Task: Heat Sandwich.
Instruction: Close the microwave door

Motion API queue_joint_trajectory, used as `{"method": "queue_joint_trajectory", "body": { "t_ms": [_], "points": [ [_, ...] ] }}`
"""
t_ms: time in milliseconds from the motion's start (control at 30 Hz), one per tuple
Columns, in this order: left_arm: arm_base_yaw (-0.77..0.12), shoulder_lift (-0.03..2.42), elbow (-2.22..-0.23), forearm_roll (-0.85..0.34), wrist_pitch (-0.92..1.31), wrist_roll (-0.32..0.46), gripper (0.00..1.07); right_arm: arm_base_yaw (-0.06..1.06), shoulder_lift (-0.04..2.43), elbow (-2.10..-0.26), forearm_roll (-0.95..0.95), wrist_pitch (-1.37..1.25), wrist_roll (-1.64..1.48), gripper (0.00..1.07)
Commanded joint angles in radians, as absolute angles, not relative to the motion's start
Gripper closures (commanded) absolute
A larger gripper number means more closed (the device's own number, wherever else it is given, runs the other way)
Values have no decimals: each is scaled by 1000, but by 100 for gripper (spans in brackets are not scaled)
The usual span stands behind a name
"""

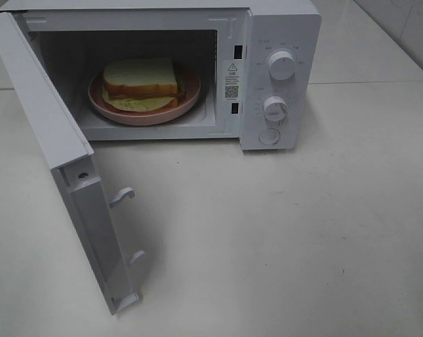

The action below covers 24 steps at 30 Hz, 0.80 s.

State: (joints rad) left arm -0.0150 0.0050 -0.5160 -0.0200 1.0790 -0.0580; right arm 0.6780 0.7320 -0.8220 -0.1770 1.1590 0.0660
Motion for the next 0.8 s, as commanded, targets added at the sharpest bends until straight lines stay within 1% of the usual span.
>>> {"method": "queue_joint_trajectory", "body": {
  "t_ms": [33,67,100,133,267,367,467,533,600,633,767,800],
  "points": [
    [-10,1,-515,-26,1075,-63,9,663,673,-807,-174,1196,96,31],
    [-10,1,-515,-26,1075,-63,9,643,657,-798,-174,1201,96,31],
    [-10,1,-515,-26,1075,-63,9,595,626,-769,-176,1200,95,31],
    [-10,1,-515,-26,1075,-63,9,595,626,-769,-176,1200,95,31],
    [-10,1,-515,-26,1075,-63,9,472,543,-687,-176,1197,95,31],
    [-10,1,-515,-26,1075,-63,9,444,506,-653,-175,1188,96,31],
    [-10,1,-515,-26,1075,-63,9,372,440,-602,-174,1167,96,31],
    [-10,1,-515,-26,1075,-63,9,359,426,-594,-174,1164,97,31],
    [-10,1,-515,-26,1075,-63,9,310,374,-575,-173,1156,106,31],
    [-10,1,-515,-26,1075,-63,9,310,374,-575,-173,1156,106,31],
    [-10,1,-515,-26,1075,-63,9,237,281,-555,-172,1122,136,31],
    [-10,1,-515,-26,1075,-63,9,237,281,-555,-172,1122,136,31]
  ]
}}
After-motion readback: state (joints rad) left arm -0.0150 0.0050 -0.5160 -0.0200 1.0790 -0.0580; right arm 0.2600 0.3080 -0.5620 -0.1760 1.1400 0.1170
